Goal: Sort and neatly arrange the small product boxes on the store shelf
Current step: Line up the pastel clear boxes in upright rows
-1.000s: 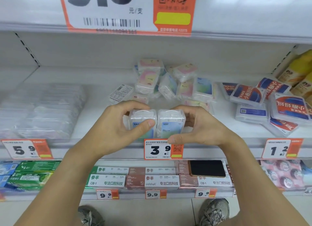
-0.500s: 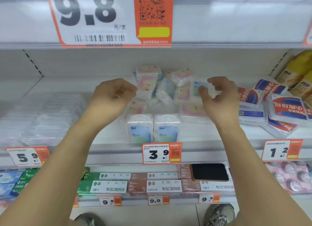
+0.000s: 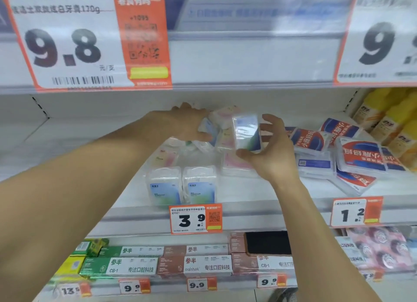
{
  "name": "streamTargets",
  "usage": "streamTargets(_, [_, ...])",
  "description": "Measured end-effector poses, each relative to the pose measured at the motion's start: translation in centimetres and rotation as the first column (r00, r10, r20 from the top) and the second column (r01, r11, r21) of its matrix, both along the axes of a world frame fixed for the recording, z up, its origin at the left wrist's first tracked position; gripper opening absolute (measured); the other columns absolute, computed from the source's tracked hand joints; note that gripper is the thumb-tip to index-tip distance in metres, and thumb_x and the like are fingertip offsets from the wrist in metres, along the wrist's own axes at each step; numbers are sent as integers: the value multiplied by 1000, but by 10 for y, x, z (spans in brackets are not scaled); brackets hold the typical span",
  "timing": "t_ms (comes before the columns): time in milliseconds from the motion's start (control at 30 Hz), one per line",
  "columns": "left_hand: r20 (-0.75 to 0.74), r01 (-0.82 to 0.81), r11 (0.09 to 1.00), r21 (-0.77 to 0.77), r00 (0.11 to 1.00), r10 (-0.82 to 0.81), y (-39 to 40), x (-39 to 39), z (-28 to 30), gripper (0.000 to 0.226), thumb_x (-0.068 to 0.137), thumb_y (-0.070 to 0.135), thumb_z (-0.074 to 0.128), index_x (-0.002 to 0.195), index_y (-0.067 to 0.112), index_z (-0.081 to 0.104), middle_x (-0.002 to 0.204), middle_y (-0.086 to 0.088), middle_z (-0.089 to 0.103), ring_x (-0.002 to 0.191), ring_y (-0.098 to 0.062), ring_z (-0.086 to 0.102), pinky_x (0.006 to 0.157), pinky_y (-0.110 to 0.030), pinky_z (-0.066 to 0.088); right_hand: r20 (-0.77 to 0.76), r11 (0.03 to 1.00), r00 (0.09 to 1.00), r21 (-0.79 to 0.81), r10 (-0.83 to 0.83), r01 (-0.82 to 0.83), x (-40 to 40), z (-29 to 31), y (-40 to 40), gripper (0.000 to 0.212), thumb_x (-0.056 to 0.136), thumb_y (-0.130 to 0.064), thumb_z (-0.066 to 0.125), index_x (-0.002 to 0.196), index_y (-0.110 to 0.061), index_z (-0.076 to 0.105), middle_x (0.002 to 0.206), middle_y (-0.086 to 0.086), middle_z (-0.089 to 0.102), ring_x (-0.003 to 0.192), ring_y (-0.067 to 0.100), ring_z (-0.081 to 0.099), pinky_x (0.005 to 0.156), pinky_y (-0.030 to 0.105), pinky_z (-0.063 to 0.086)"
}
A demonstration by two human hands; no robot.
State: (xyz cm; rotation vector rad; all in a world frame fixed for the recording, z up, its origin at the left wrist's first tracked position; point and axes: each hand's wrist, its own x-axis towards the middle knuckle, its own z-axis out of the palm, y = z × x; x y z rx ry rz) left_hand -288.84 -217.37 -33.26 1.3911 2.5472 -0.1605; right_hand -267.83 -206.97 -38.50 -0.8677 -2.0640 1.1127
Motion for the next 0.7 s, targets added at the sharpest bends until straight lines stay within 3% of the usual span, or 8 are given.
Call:
streamTargets(100, [51, 35, 999, -14, 998, -34, 4, -3, -5, 87, 69, 71, 66, 140, 34, 32, 130, -8, 45, 113, -30, 46, 97, -46, 45, 74, 999, 997, -3, 37, -37, 2, 4, 4, 111, 60, -21, 93, 149, -29, 26, 131, 0, 48, 109, 15, 56, 71, 18, 51])
streamTargets(200, [112, 54, 998, 25, 992, -56, 6, 1, -7, 105, 63, 56, 78, 148, 38, 19, 137, -5, 43, 121, -26, 40, 101, -44, 43, 148, 999, 988, 28, 35, -39, 3, 5, 6, 104, 57, -28, 94, 141, -31, 33, 128, 2, 49, 106, 19, 59, 81, 38, 58])
streamTargets(233, [106, 52, 998, 18, 993, -54, 7, 2, -7, 108, 65, 49, 80, 150, 39, 14, 138, -5, 41, 123, -26, 39, 101, -44, 43, 148, 999, 988, 11, 33, -35, 4, 6, 6, 99, 56, -29, 94, 136, -31, 36, 124, 2, 52, 102, 20, 61, 77, 38, 59])
streamTargets(333, [-13, 65, 993, -96, 998, -67, 9, 6, -5, 113, 71, 36, 78, 150, 47, -1, 133, -8, 38, 111, -28, 39, 93, -44, 46, 137, 999, 990, -19, 33, -31, 8, 8, 7, 76, 63, -25, 92, 117, -32, 39, 105, -5, 58, 85, 12, 63, 56, 22, 50])
streamTargets(467, [-1, 35, 981, -193, 999, -35, 7, 9, -3, 106, 76, 24, 74, 147, 53, 1, 123, -9, 35, 96, -26, 45, 83, -40, 51, 103, 999, 994, -39, 23, -19, 13, 12, 5, 54, 75, -25, 84, 112, -25, 45, 94, -17, 57, 75, 5, 63, 54, 20, 46])
streamTargets(533, [90, 35, 996, -86, 996, -27, 4, 11, -1, 96, 73, 16, 74, 145, 47, 18, 114, -4, 44, 90, -25, 55, 71, -37, 54, 82, 997, 997, -74, 7, -1, 14, 15, 6, 48, 78, -26, 82, 110, -23, 47, 93, -18, 58, 75, 6, 64, 56, 21, 46])
streamTargets(633, [224, -12, 982, 191, 974, -31, -5, 11, 2, 79, 67, 8, 76, 132, 31, 37, 87, -1, 54, 73, -26, 61, 50, -36, 50, 26, 986, 1000, -167, -4, 8, 14, 16, 7, 44, 74, -25, 84, 103, -23, 51, 95, -12, 66, 78, 12, 69, 61, 29, 55])
streamTargets(700, [278, -94, 933, 347, 960, -7, -16, 8, 6, 73, 65, 9, 79, 124, 26, 40, 92, -5, 58, 78, -32, 65, 55, -40, 54, -25, 971, 1000, -238, 1, -7, 14, 18, 6, 42, 72, -21, 86, 101, -20, 55, 96, -5, 71, 74, 16, 72, 63, 32, 59])
